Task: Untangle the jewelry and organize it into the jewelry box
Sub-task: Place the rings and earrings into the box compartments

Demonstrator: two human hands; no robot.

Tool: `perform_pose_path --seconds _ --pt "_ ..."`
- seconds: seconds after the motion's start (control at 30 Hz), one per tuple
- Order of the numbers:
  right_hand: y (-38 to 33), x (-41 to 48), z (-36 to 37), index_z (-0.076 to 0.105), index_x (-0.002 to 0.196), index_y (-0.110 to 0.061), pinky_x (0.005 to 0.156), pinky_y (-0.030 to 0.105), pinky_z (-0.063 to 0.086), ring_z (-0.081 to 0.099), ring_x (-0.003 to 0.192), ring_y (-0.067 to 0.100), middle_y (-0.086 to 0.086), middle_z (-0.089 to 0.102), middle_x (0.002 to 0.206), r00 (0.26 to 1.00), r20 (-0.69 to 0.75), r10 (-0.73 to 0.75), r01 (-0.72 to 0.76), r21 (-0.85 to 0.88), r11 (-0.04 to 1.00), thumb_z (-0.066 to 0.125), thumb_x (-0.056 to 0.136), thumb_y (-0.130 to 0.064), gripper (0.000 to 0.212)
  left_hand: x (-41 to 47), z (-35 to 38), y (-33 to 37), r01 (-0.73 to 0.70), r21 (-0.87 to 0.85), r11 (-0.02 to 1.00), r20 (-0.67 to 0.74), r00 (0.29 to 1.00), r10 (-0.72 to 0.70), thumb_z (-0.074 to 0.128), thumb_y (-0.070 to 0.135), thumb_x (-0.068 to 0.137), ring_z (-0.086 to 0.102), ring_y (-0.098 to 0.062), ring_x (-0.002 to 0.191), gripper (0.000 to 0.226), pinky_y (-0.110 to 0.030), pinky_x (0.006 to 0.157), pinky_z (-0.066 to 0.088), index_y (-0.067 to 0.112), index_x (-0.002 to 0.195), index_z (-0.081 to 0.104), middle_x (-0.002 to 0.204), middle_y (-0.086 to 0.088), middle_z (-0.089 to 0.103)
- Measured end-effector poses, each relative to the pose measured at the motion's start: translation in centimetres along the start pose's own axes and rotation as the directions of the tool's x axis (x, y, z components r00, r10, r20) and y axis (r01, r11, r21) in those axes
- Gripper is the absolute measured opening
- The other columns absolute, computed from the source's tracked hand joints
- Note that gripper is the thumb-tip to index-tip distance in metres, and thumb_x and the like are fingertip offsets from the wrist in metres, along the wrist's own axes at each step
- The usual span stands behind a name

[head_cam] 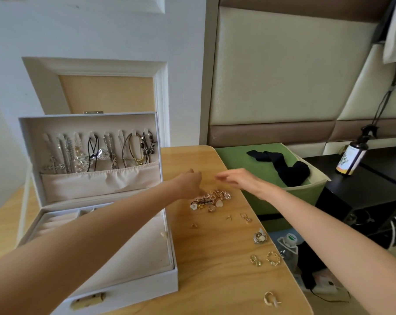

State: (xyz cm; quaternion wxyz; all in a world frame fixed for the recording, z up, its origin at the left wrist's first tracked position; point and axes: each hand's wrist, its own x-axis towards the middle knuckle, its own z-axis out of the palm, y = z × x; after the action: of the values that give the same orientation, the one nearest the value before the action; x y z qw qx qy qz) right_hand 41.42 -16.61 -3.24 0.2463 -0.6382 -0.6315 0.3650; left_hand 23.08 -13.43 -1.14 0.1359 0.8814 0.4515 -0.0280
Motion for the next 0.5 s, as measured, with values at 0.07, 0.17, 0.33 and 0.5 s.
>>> perform_pose_path --seconds 0.07,0.17,0.33,0.5 --pt "0.0 -0.3 -0.7 0.045 0.138 -0.013 0.113 0.03 0.026 0.037 0.135 0.015 0.002 0.044 0.144 0.999 -0.033 0.024 -0.027 -0.091 0.995 0.033 0.092 0.008 0.052 0.1 0.0 -0.3 0.045 0.155 0.987 0.22 0.972 -0.079 0.065 0.053 0.079 0.035 -0.032 0.133 0.092 -0.041 0.107 0.034 0.007 0.146 0.021 0.15 -0.012 0.028" --pt "0.1 -0.3 -0.3 0.036 0.144 -0.017 0.117 0.034 0.022 0.028 0.14 0.016 0.002 0.033 0.152 0.996 0.041 0.079 -0.065 -0.273 0.96 0.027 0.084 0.018 0.07 -0.4 0.6 -0.3 -0.018 0.293 0.956 0.357 0.93 -0.092 0.067 0.062 0.072 0.028 -0.032 0.138 0.111 -0.042 0.111 0.031 0.009 0.15 0.008 0.156 -0.01 0.015" --pt "0.0 -0.8 2.0 0.035 0.144 -0.024 0.115 0.03 0.023 0.024 0.142 0.015 -0.002 0.029 0.153 0.995 0.097 0.038 -0.003 -0.341 0.94 0.027 0.081 0.02 0.077 -1.5 0.9 0.1 -0.077 0.245 0.967 0.347 0.938 -0.013 0.074 0.048 0.073 0.038 -0.03 0.131 0.099 -0.04 0.107 0.035 0.011 0.147 0.022 0.149 -0.01 0.032" --pt "0.0 -2.5 3.7 0.042 0.14 -0.029 0.113 0.025 0.026 0.024 0.141 0.012 -0.006 0.033 0.151 0.991 0.129 -0.022 0.062 -0.321 0.945 0.024 0.073 0.023 0.087 -3.0 1.9 0.9 -0.126 0.273 0.954 0.304 0.952 0.039 0.075 0.039 0.075 0.053 -0.028 0.113 0.069 -0.035 0.094 0.045 0.003 0.127 0.047 0.127 -0.012 0.053"
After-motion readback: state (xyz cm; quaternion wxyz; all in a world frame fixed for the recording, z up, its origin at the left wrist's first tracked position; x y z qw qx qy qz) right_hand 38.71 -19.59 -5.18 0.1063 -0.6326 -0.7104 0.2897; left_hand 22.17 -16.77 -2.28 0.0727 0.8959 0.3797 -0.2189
